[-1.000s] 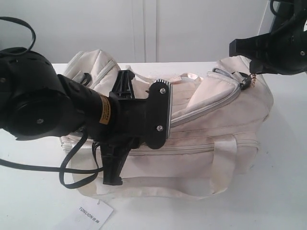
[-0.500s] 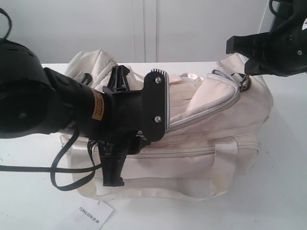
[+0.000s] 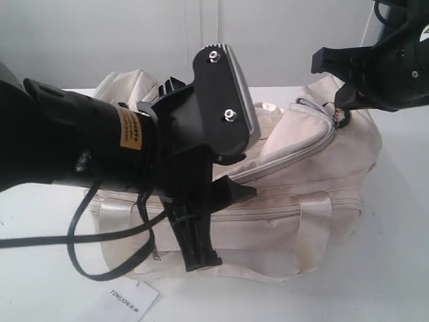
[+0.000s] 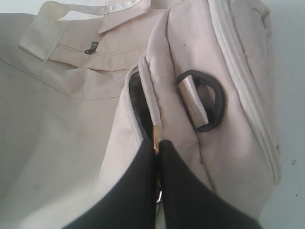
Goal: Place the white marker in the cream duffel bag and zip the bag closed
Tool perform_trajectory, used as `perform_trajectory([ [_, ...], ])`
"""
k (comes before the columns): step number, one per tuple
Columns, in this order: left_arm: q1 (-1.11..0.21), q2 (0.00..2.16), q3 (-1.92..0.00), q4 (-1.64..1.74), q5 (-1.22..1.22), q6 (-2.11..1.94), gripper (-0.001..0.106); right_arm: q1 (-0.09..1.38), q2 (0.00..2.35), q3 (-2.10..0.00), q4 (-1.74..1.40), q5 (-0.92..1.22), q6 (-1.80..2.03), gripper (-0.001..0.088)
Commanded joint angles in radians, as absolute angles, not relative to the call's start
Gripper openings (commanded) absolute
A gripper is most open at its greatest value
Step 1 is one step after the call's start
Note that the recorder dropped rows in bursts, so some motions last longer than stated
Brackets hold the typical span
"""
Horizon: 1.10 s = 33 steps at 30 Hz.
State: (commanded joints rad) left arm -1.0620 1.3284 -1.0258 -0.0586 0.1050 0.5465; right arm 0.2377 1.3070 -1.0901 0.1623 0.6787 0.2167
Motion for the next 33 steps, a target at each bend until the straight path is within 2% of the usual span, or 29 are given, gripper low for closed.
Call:
perform_trajectory([
  [15, -1.11, 1.395, -1.028, -0.056, 0.069, 0.632, 0.048, 0.238, 1.307, -1.09, 0.16, 0.687, 0.213, 0.0],
  [27, -1.118, 1.402, -1.188, -0.028, 0.391, 0.428, 0.048, 0.238, 1.307, -1.09, 0.16, 0.703, 0.213, 0.0],
  [31, -1.16, 1.431, -1.255, 0.153, 0.551, 0.296, 0.048, 0.238, 1.307, -1.09, 0.16, 0.712, 0.213, 0.0],
  [33, -1.223, 1.455, -1.275, 0.306, 0.584, 0.193, 0.048, 0.238, 1.307, -1.09, 0.16, 0.719, 0.213, 0.0],
])
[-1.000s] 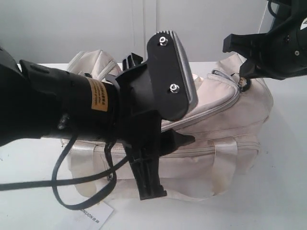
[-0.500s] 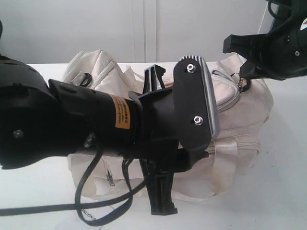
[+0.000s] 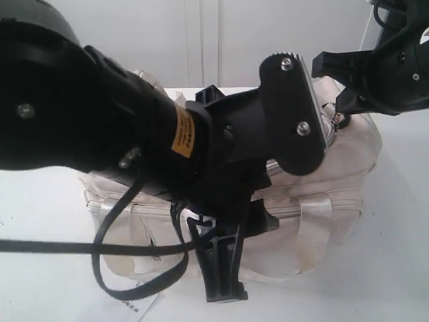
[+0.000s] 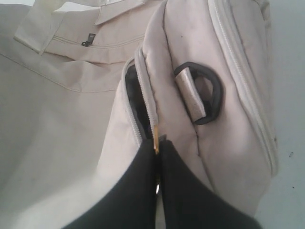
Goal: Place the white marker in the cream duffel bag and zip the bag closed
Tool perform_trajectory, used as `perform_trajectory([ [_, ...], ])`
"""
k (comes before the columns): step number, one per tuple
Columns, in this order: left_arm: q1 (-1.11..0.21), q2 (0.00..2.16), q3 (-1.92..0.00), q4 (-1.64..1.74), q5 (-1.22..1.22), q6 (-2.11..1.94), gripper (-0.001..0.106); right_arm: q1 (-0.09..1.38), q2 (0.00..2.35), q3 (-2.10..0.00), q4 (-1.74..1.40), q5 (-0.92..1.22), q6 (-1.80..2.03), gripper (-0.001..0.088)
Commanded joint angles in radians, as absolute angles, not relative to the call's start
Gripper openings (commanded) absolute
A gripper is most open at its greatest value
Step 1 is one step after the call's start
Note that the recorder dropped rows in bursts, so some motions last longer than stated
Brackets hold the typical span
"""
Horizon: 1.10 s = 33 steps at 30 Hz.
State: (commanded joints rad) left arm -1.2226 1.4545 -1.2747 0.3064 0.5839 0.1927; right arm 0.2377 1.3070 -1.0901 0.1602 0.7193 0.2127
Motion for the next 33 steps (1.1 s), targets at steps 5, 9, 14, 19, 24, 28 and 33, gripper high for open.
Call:
perform_trajectory([
  [5, -1.314, 1.533, -1.279, 0.582, 0.534, 0.048, 0.048, 0.238, 1.307, -1.09, 0.16, 0.738, 0.21, 0.0],
  [9, -1.314, 1.584, -1.279, 0.635, 0.468, 0.037, 0.048, 0.238, 1.307, -1.09, 0.16, 0.744, 0.205, 0.0],
  [14, -1.314, 1.655, -1.279, 0.794, 0.352, -0.097, 0.048, 0.238, 1.307, -1.09, 0.16, 0.744, 0.205, 0.0],
  [19, -1.314, 1.703, -1.281, 0.989, 0.358, -0.245, 0.052, 0.238, 1.307, -1.09, 0.16, 0.744, 0.202, 0.0],
  [24, -1.314, 1.726, -1.281, 1.139, 0.35, -0.381, 0.052, 0.238, 1.307, -1.09, 0.158, 0.744, 0.202, 0.0],
  [28, -1.314, 1.741, -1.281, 1.161, 0.326, -0.39, 0.052, 0.238, 1.307, -1.09, 0.158, 0.744, 0.182, 0.0],
  [33, -1.309, 1.768, -1.282, 1.174, 0.3, -0.39, 0.052, 0.238, 1.307, -1.09, 0.158, 0.744, 0.182, 0.0],
])
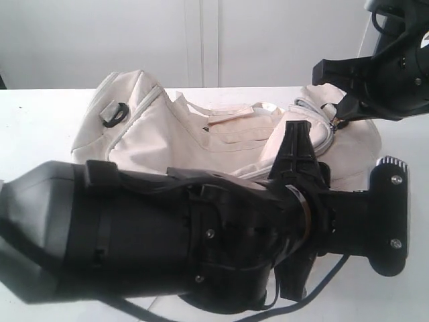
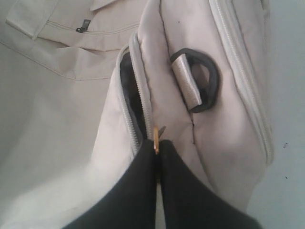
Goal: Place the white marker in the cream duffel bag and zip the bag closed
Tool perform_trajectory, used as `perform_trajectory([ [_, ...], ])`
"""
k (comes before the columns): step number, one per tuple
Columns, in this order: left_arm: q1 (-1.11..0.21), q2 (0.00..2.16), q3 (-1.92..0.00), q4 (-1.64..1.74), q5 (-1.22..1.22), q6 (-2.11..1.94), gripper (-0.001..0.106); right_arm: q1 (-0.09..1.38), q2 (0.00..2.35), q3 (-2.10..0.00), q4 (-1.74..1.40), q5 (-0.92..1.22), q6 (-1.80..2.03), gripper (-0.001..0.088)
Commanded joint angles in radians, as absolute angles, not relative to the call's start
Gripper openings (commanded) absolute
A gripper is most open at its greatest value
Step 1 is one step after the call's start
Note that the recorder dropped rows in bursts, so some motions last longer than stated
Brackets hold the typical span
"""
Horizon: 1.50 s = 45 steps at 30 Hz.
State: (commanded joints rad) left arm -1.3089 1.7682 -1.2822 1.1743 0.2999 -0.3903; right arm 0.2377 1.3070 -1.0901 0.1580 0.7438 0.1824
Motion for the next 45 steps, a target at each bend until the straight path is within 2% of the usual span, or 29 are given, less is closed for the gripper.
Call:
perform_trajectory([
  [7, -1.277, 1.804, -1.282, 1.184, 0.264, -0.39, 0.052, 0.238, 1.307, -1.09, 0.158, 0.744, 0.182, 0.0],
  [10, -1.267, 1.808, -1.282, 1.186, 0.261, -0.39, 0.048, 0.238, 1.307, -1.09, 0.158, 0.744, 0.182, 0.0],
  [12, -1.257, 1.808, -1.282, 1.186, 0.254, -0.39, 0.039, 0.238, 1.307, -1.09, 0.158, 0.744, 0.182, 0.0],
  [18, -1.252, 1.808, -1.282, 1.186, 0.242, -0.39, 0.0, 0.238, 1.307, -1.09, 0.16, 0.744, 0.18, 0.0],
  [32, -1.252, 1.808, -1.282, 1.186, 0.23, -0.39, 0.0, 0.238, 1.307, -1.09, 0.156, 0.731, 0.179, 0.0],
  [45, -1.252, 1.808, -1.282, 1.184, 0.23, -0.39, 0.0, 0.238, 1.307, -1.09, 0.152, 0.625, 0.179, 0.0],
])
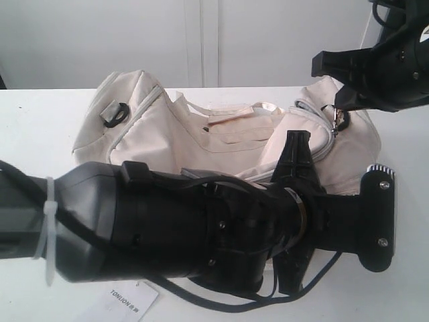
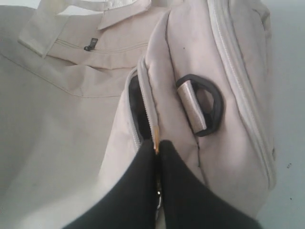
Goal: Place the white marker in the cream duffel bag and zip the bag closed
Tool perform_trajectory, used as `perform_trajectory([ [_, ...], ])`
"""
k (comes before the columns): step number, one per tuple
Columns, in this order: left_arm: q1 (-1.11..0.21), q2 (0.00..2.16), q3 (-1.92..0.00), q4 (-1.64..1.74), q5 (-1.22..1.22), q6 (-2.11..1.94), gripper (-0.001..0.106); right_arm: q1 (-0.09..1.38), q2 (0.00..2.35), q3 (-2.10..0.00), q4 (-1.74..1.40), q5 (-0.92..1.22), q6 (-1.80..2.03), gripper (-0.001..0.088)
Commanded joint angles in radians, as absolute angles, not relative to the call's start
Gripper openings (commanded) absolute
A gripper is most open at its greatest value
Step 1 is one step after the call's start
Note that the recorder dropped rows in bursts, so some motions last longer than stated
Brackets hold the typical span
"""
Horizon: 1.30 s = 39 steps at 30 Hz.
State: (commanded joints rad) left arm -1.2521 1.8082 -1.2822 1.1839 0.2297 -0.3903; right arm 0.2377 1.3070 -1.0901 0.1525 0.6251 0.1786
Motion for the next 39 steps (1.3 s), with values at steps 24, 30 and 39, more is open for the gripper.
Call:
perform_trajectory([
  [24, -1.252, 1.808, -1.282, 1.18, 0.172, -0.39, 0.0, 0.238, 1.307, -1.09, 0.152, 0.418, 0.177, 0.0],
  [30, -1.252, 1.808, -1.282, 1.18, 0.17, -0.39, 0.0, 0.238, 1.326, -1.09, 0.152, 0.382, 0.177, 0.0],
  [39, -1.252, 1.808, -1.282, 1.18, 0.17, -0.39, 0.0, 0.238, 1.383, -1.09, 0.146, 0.299, 0.177, 0.0],
])
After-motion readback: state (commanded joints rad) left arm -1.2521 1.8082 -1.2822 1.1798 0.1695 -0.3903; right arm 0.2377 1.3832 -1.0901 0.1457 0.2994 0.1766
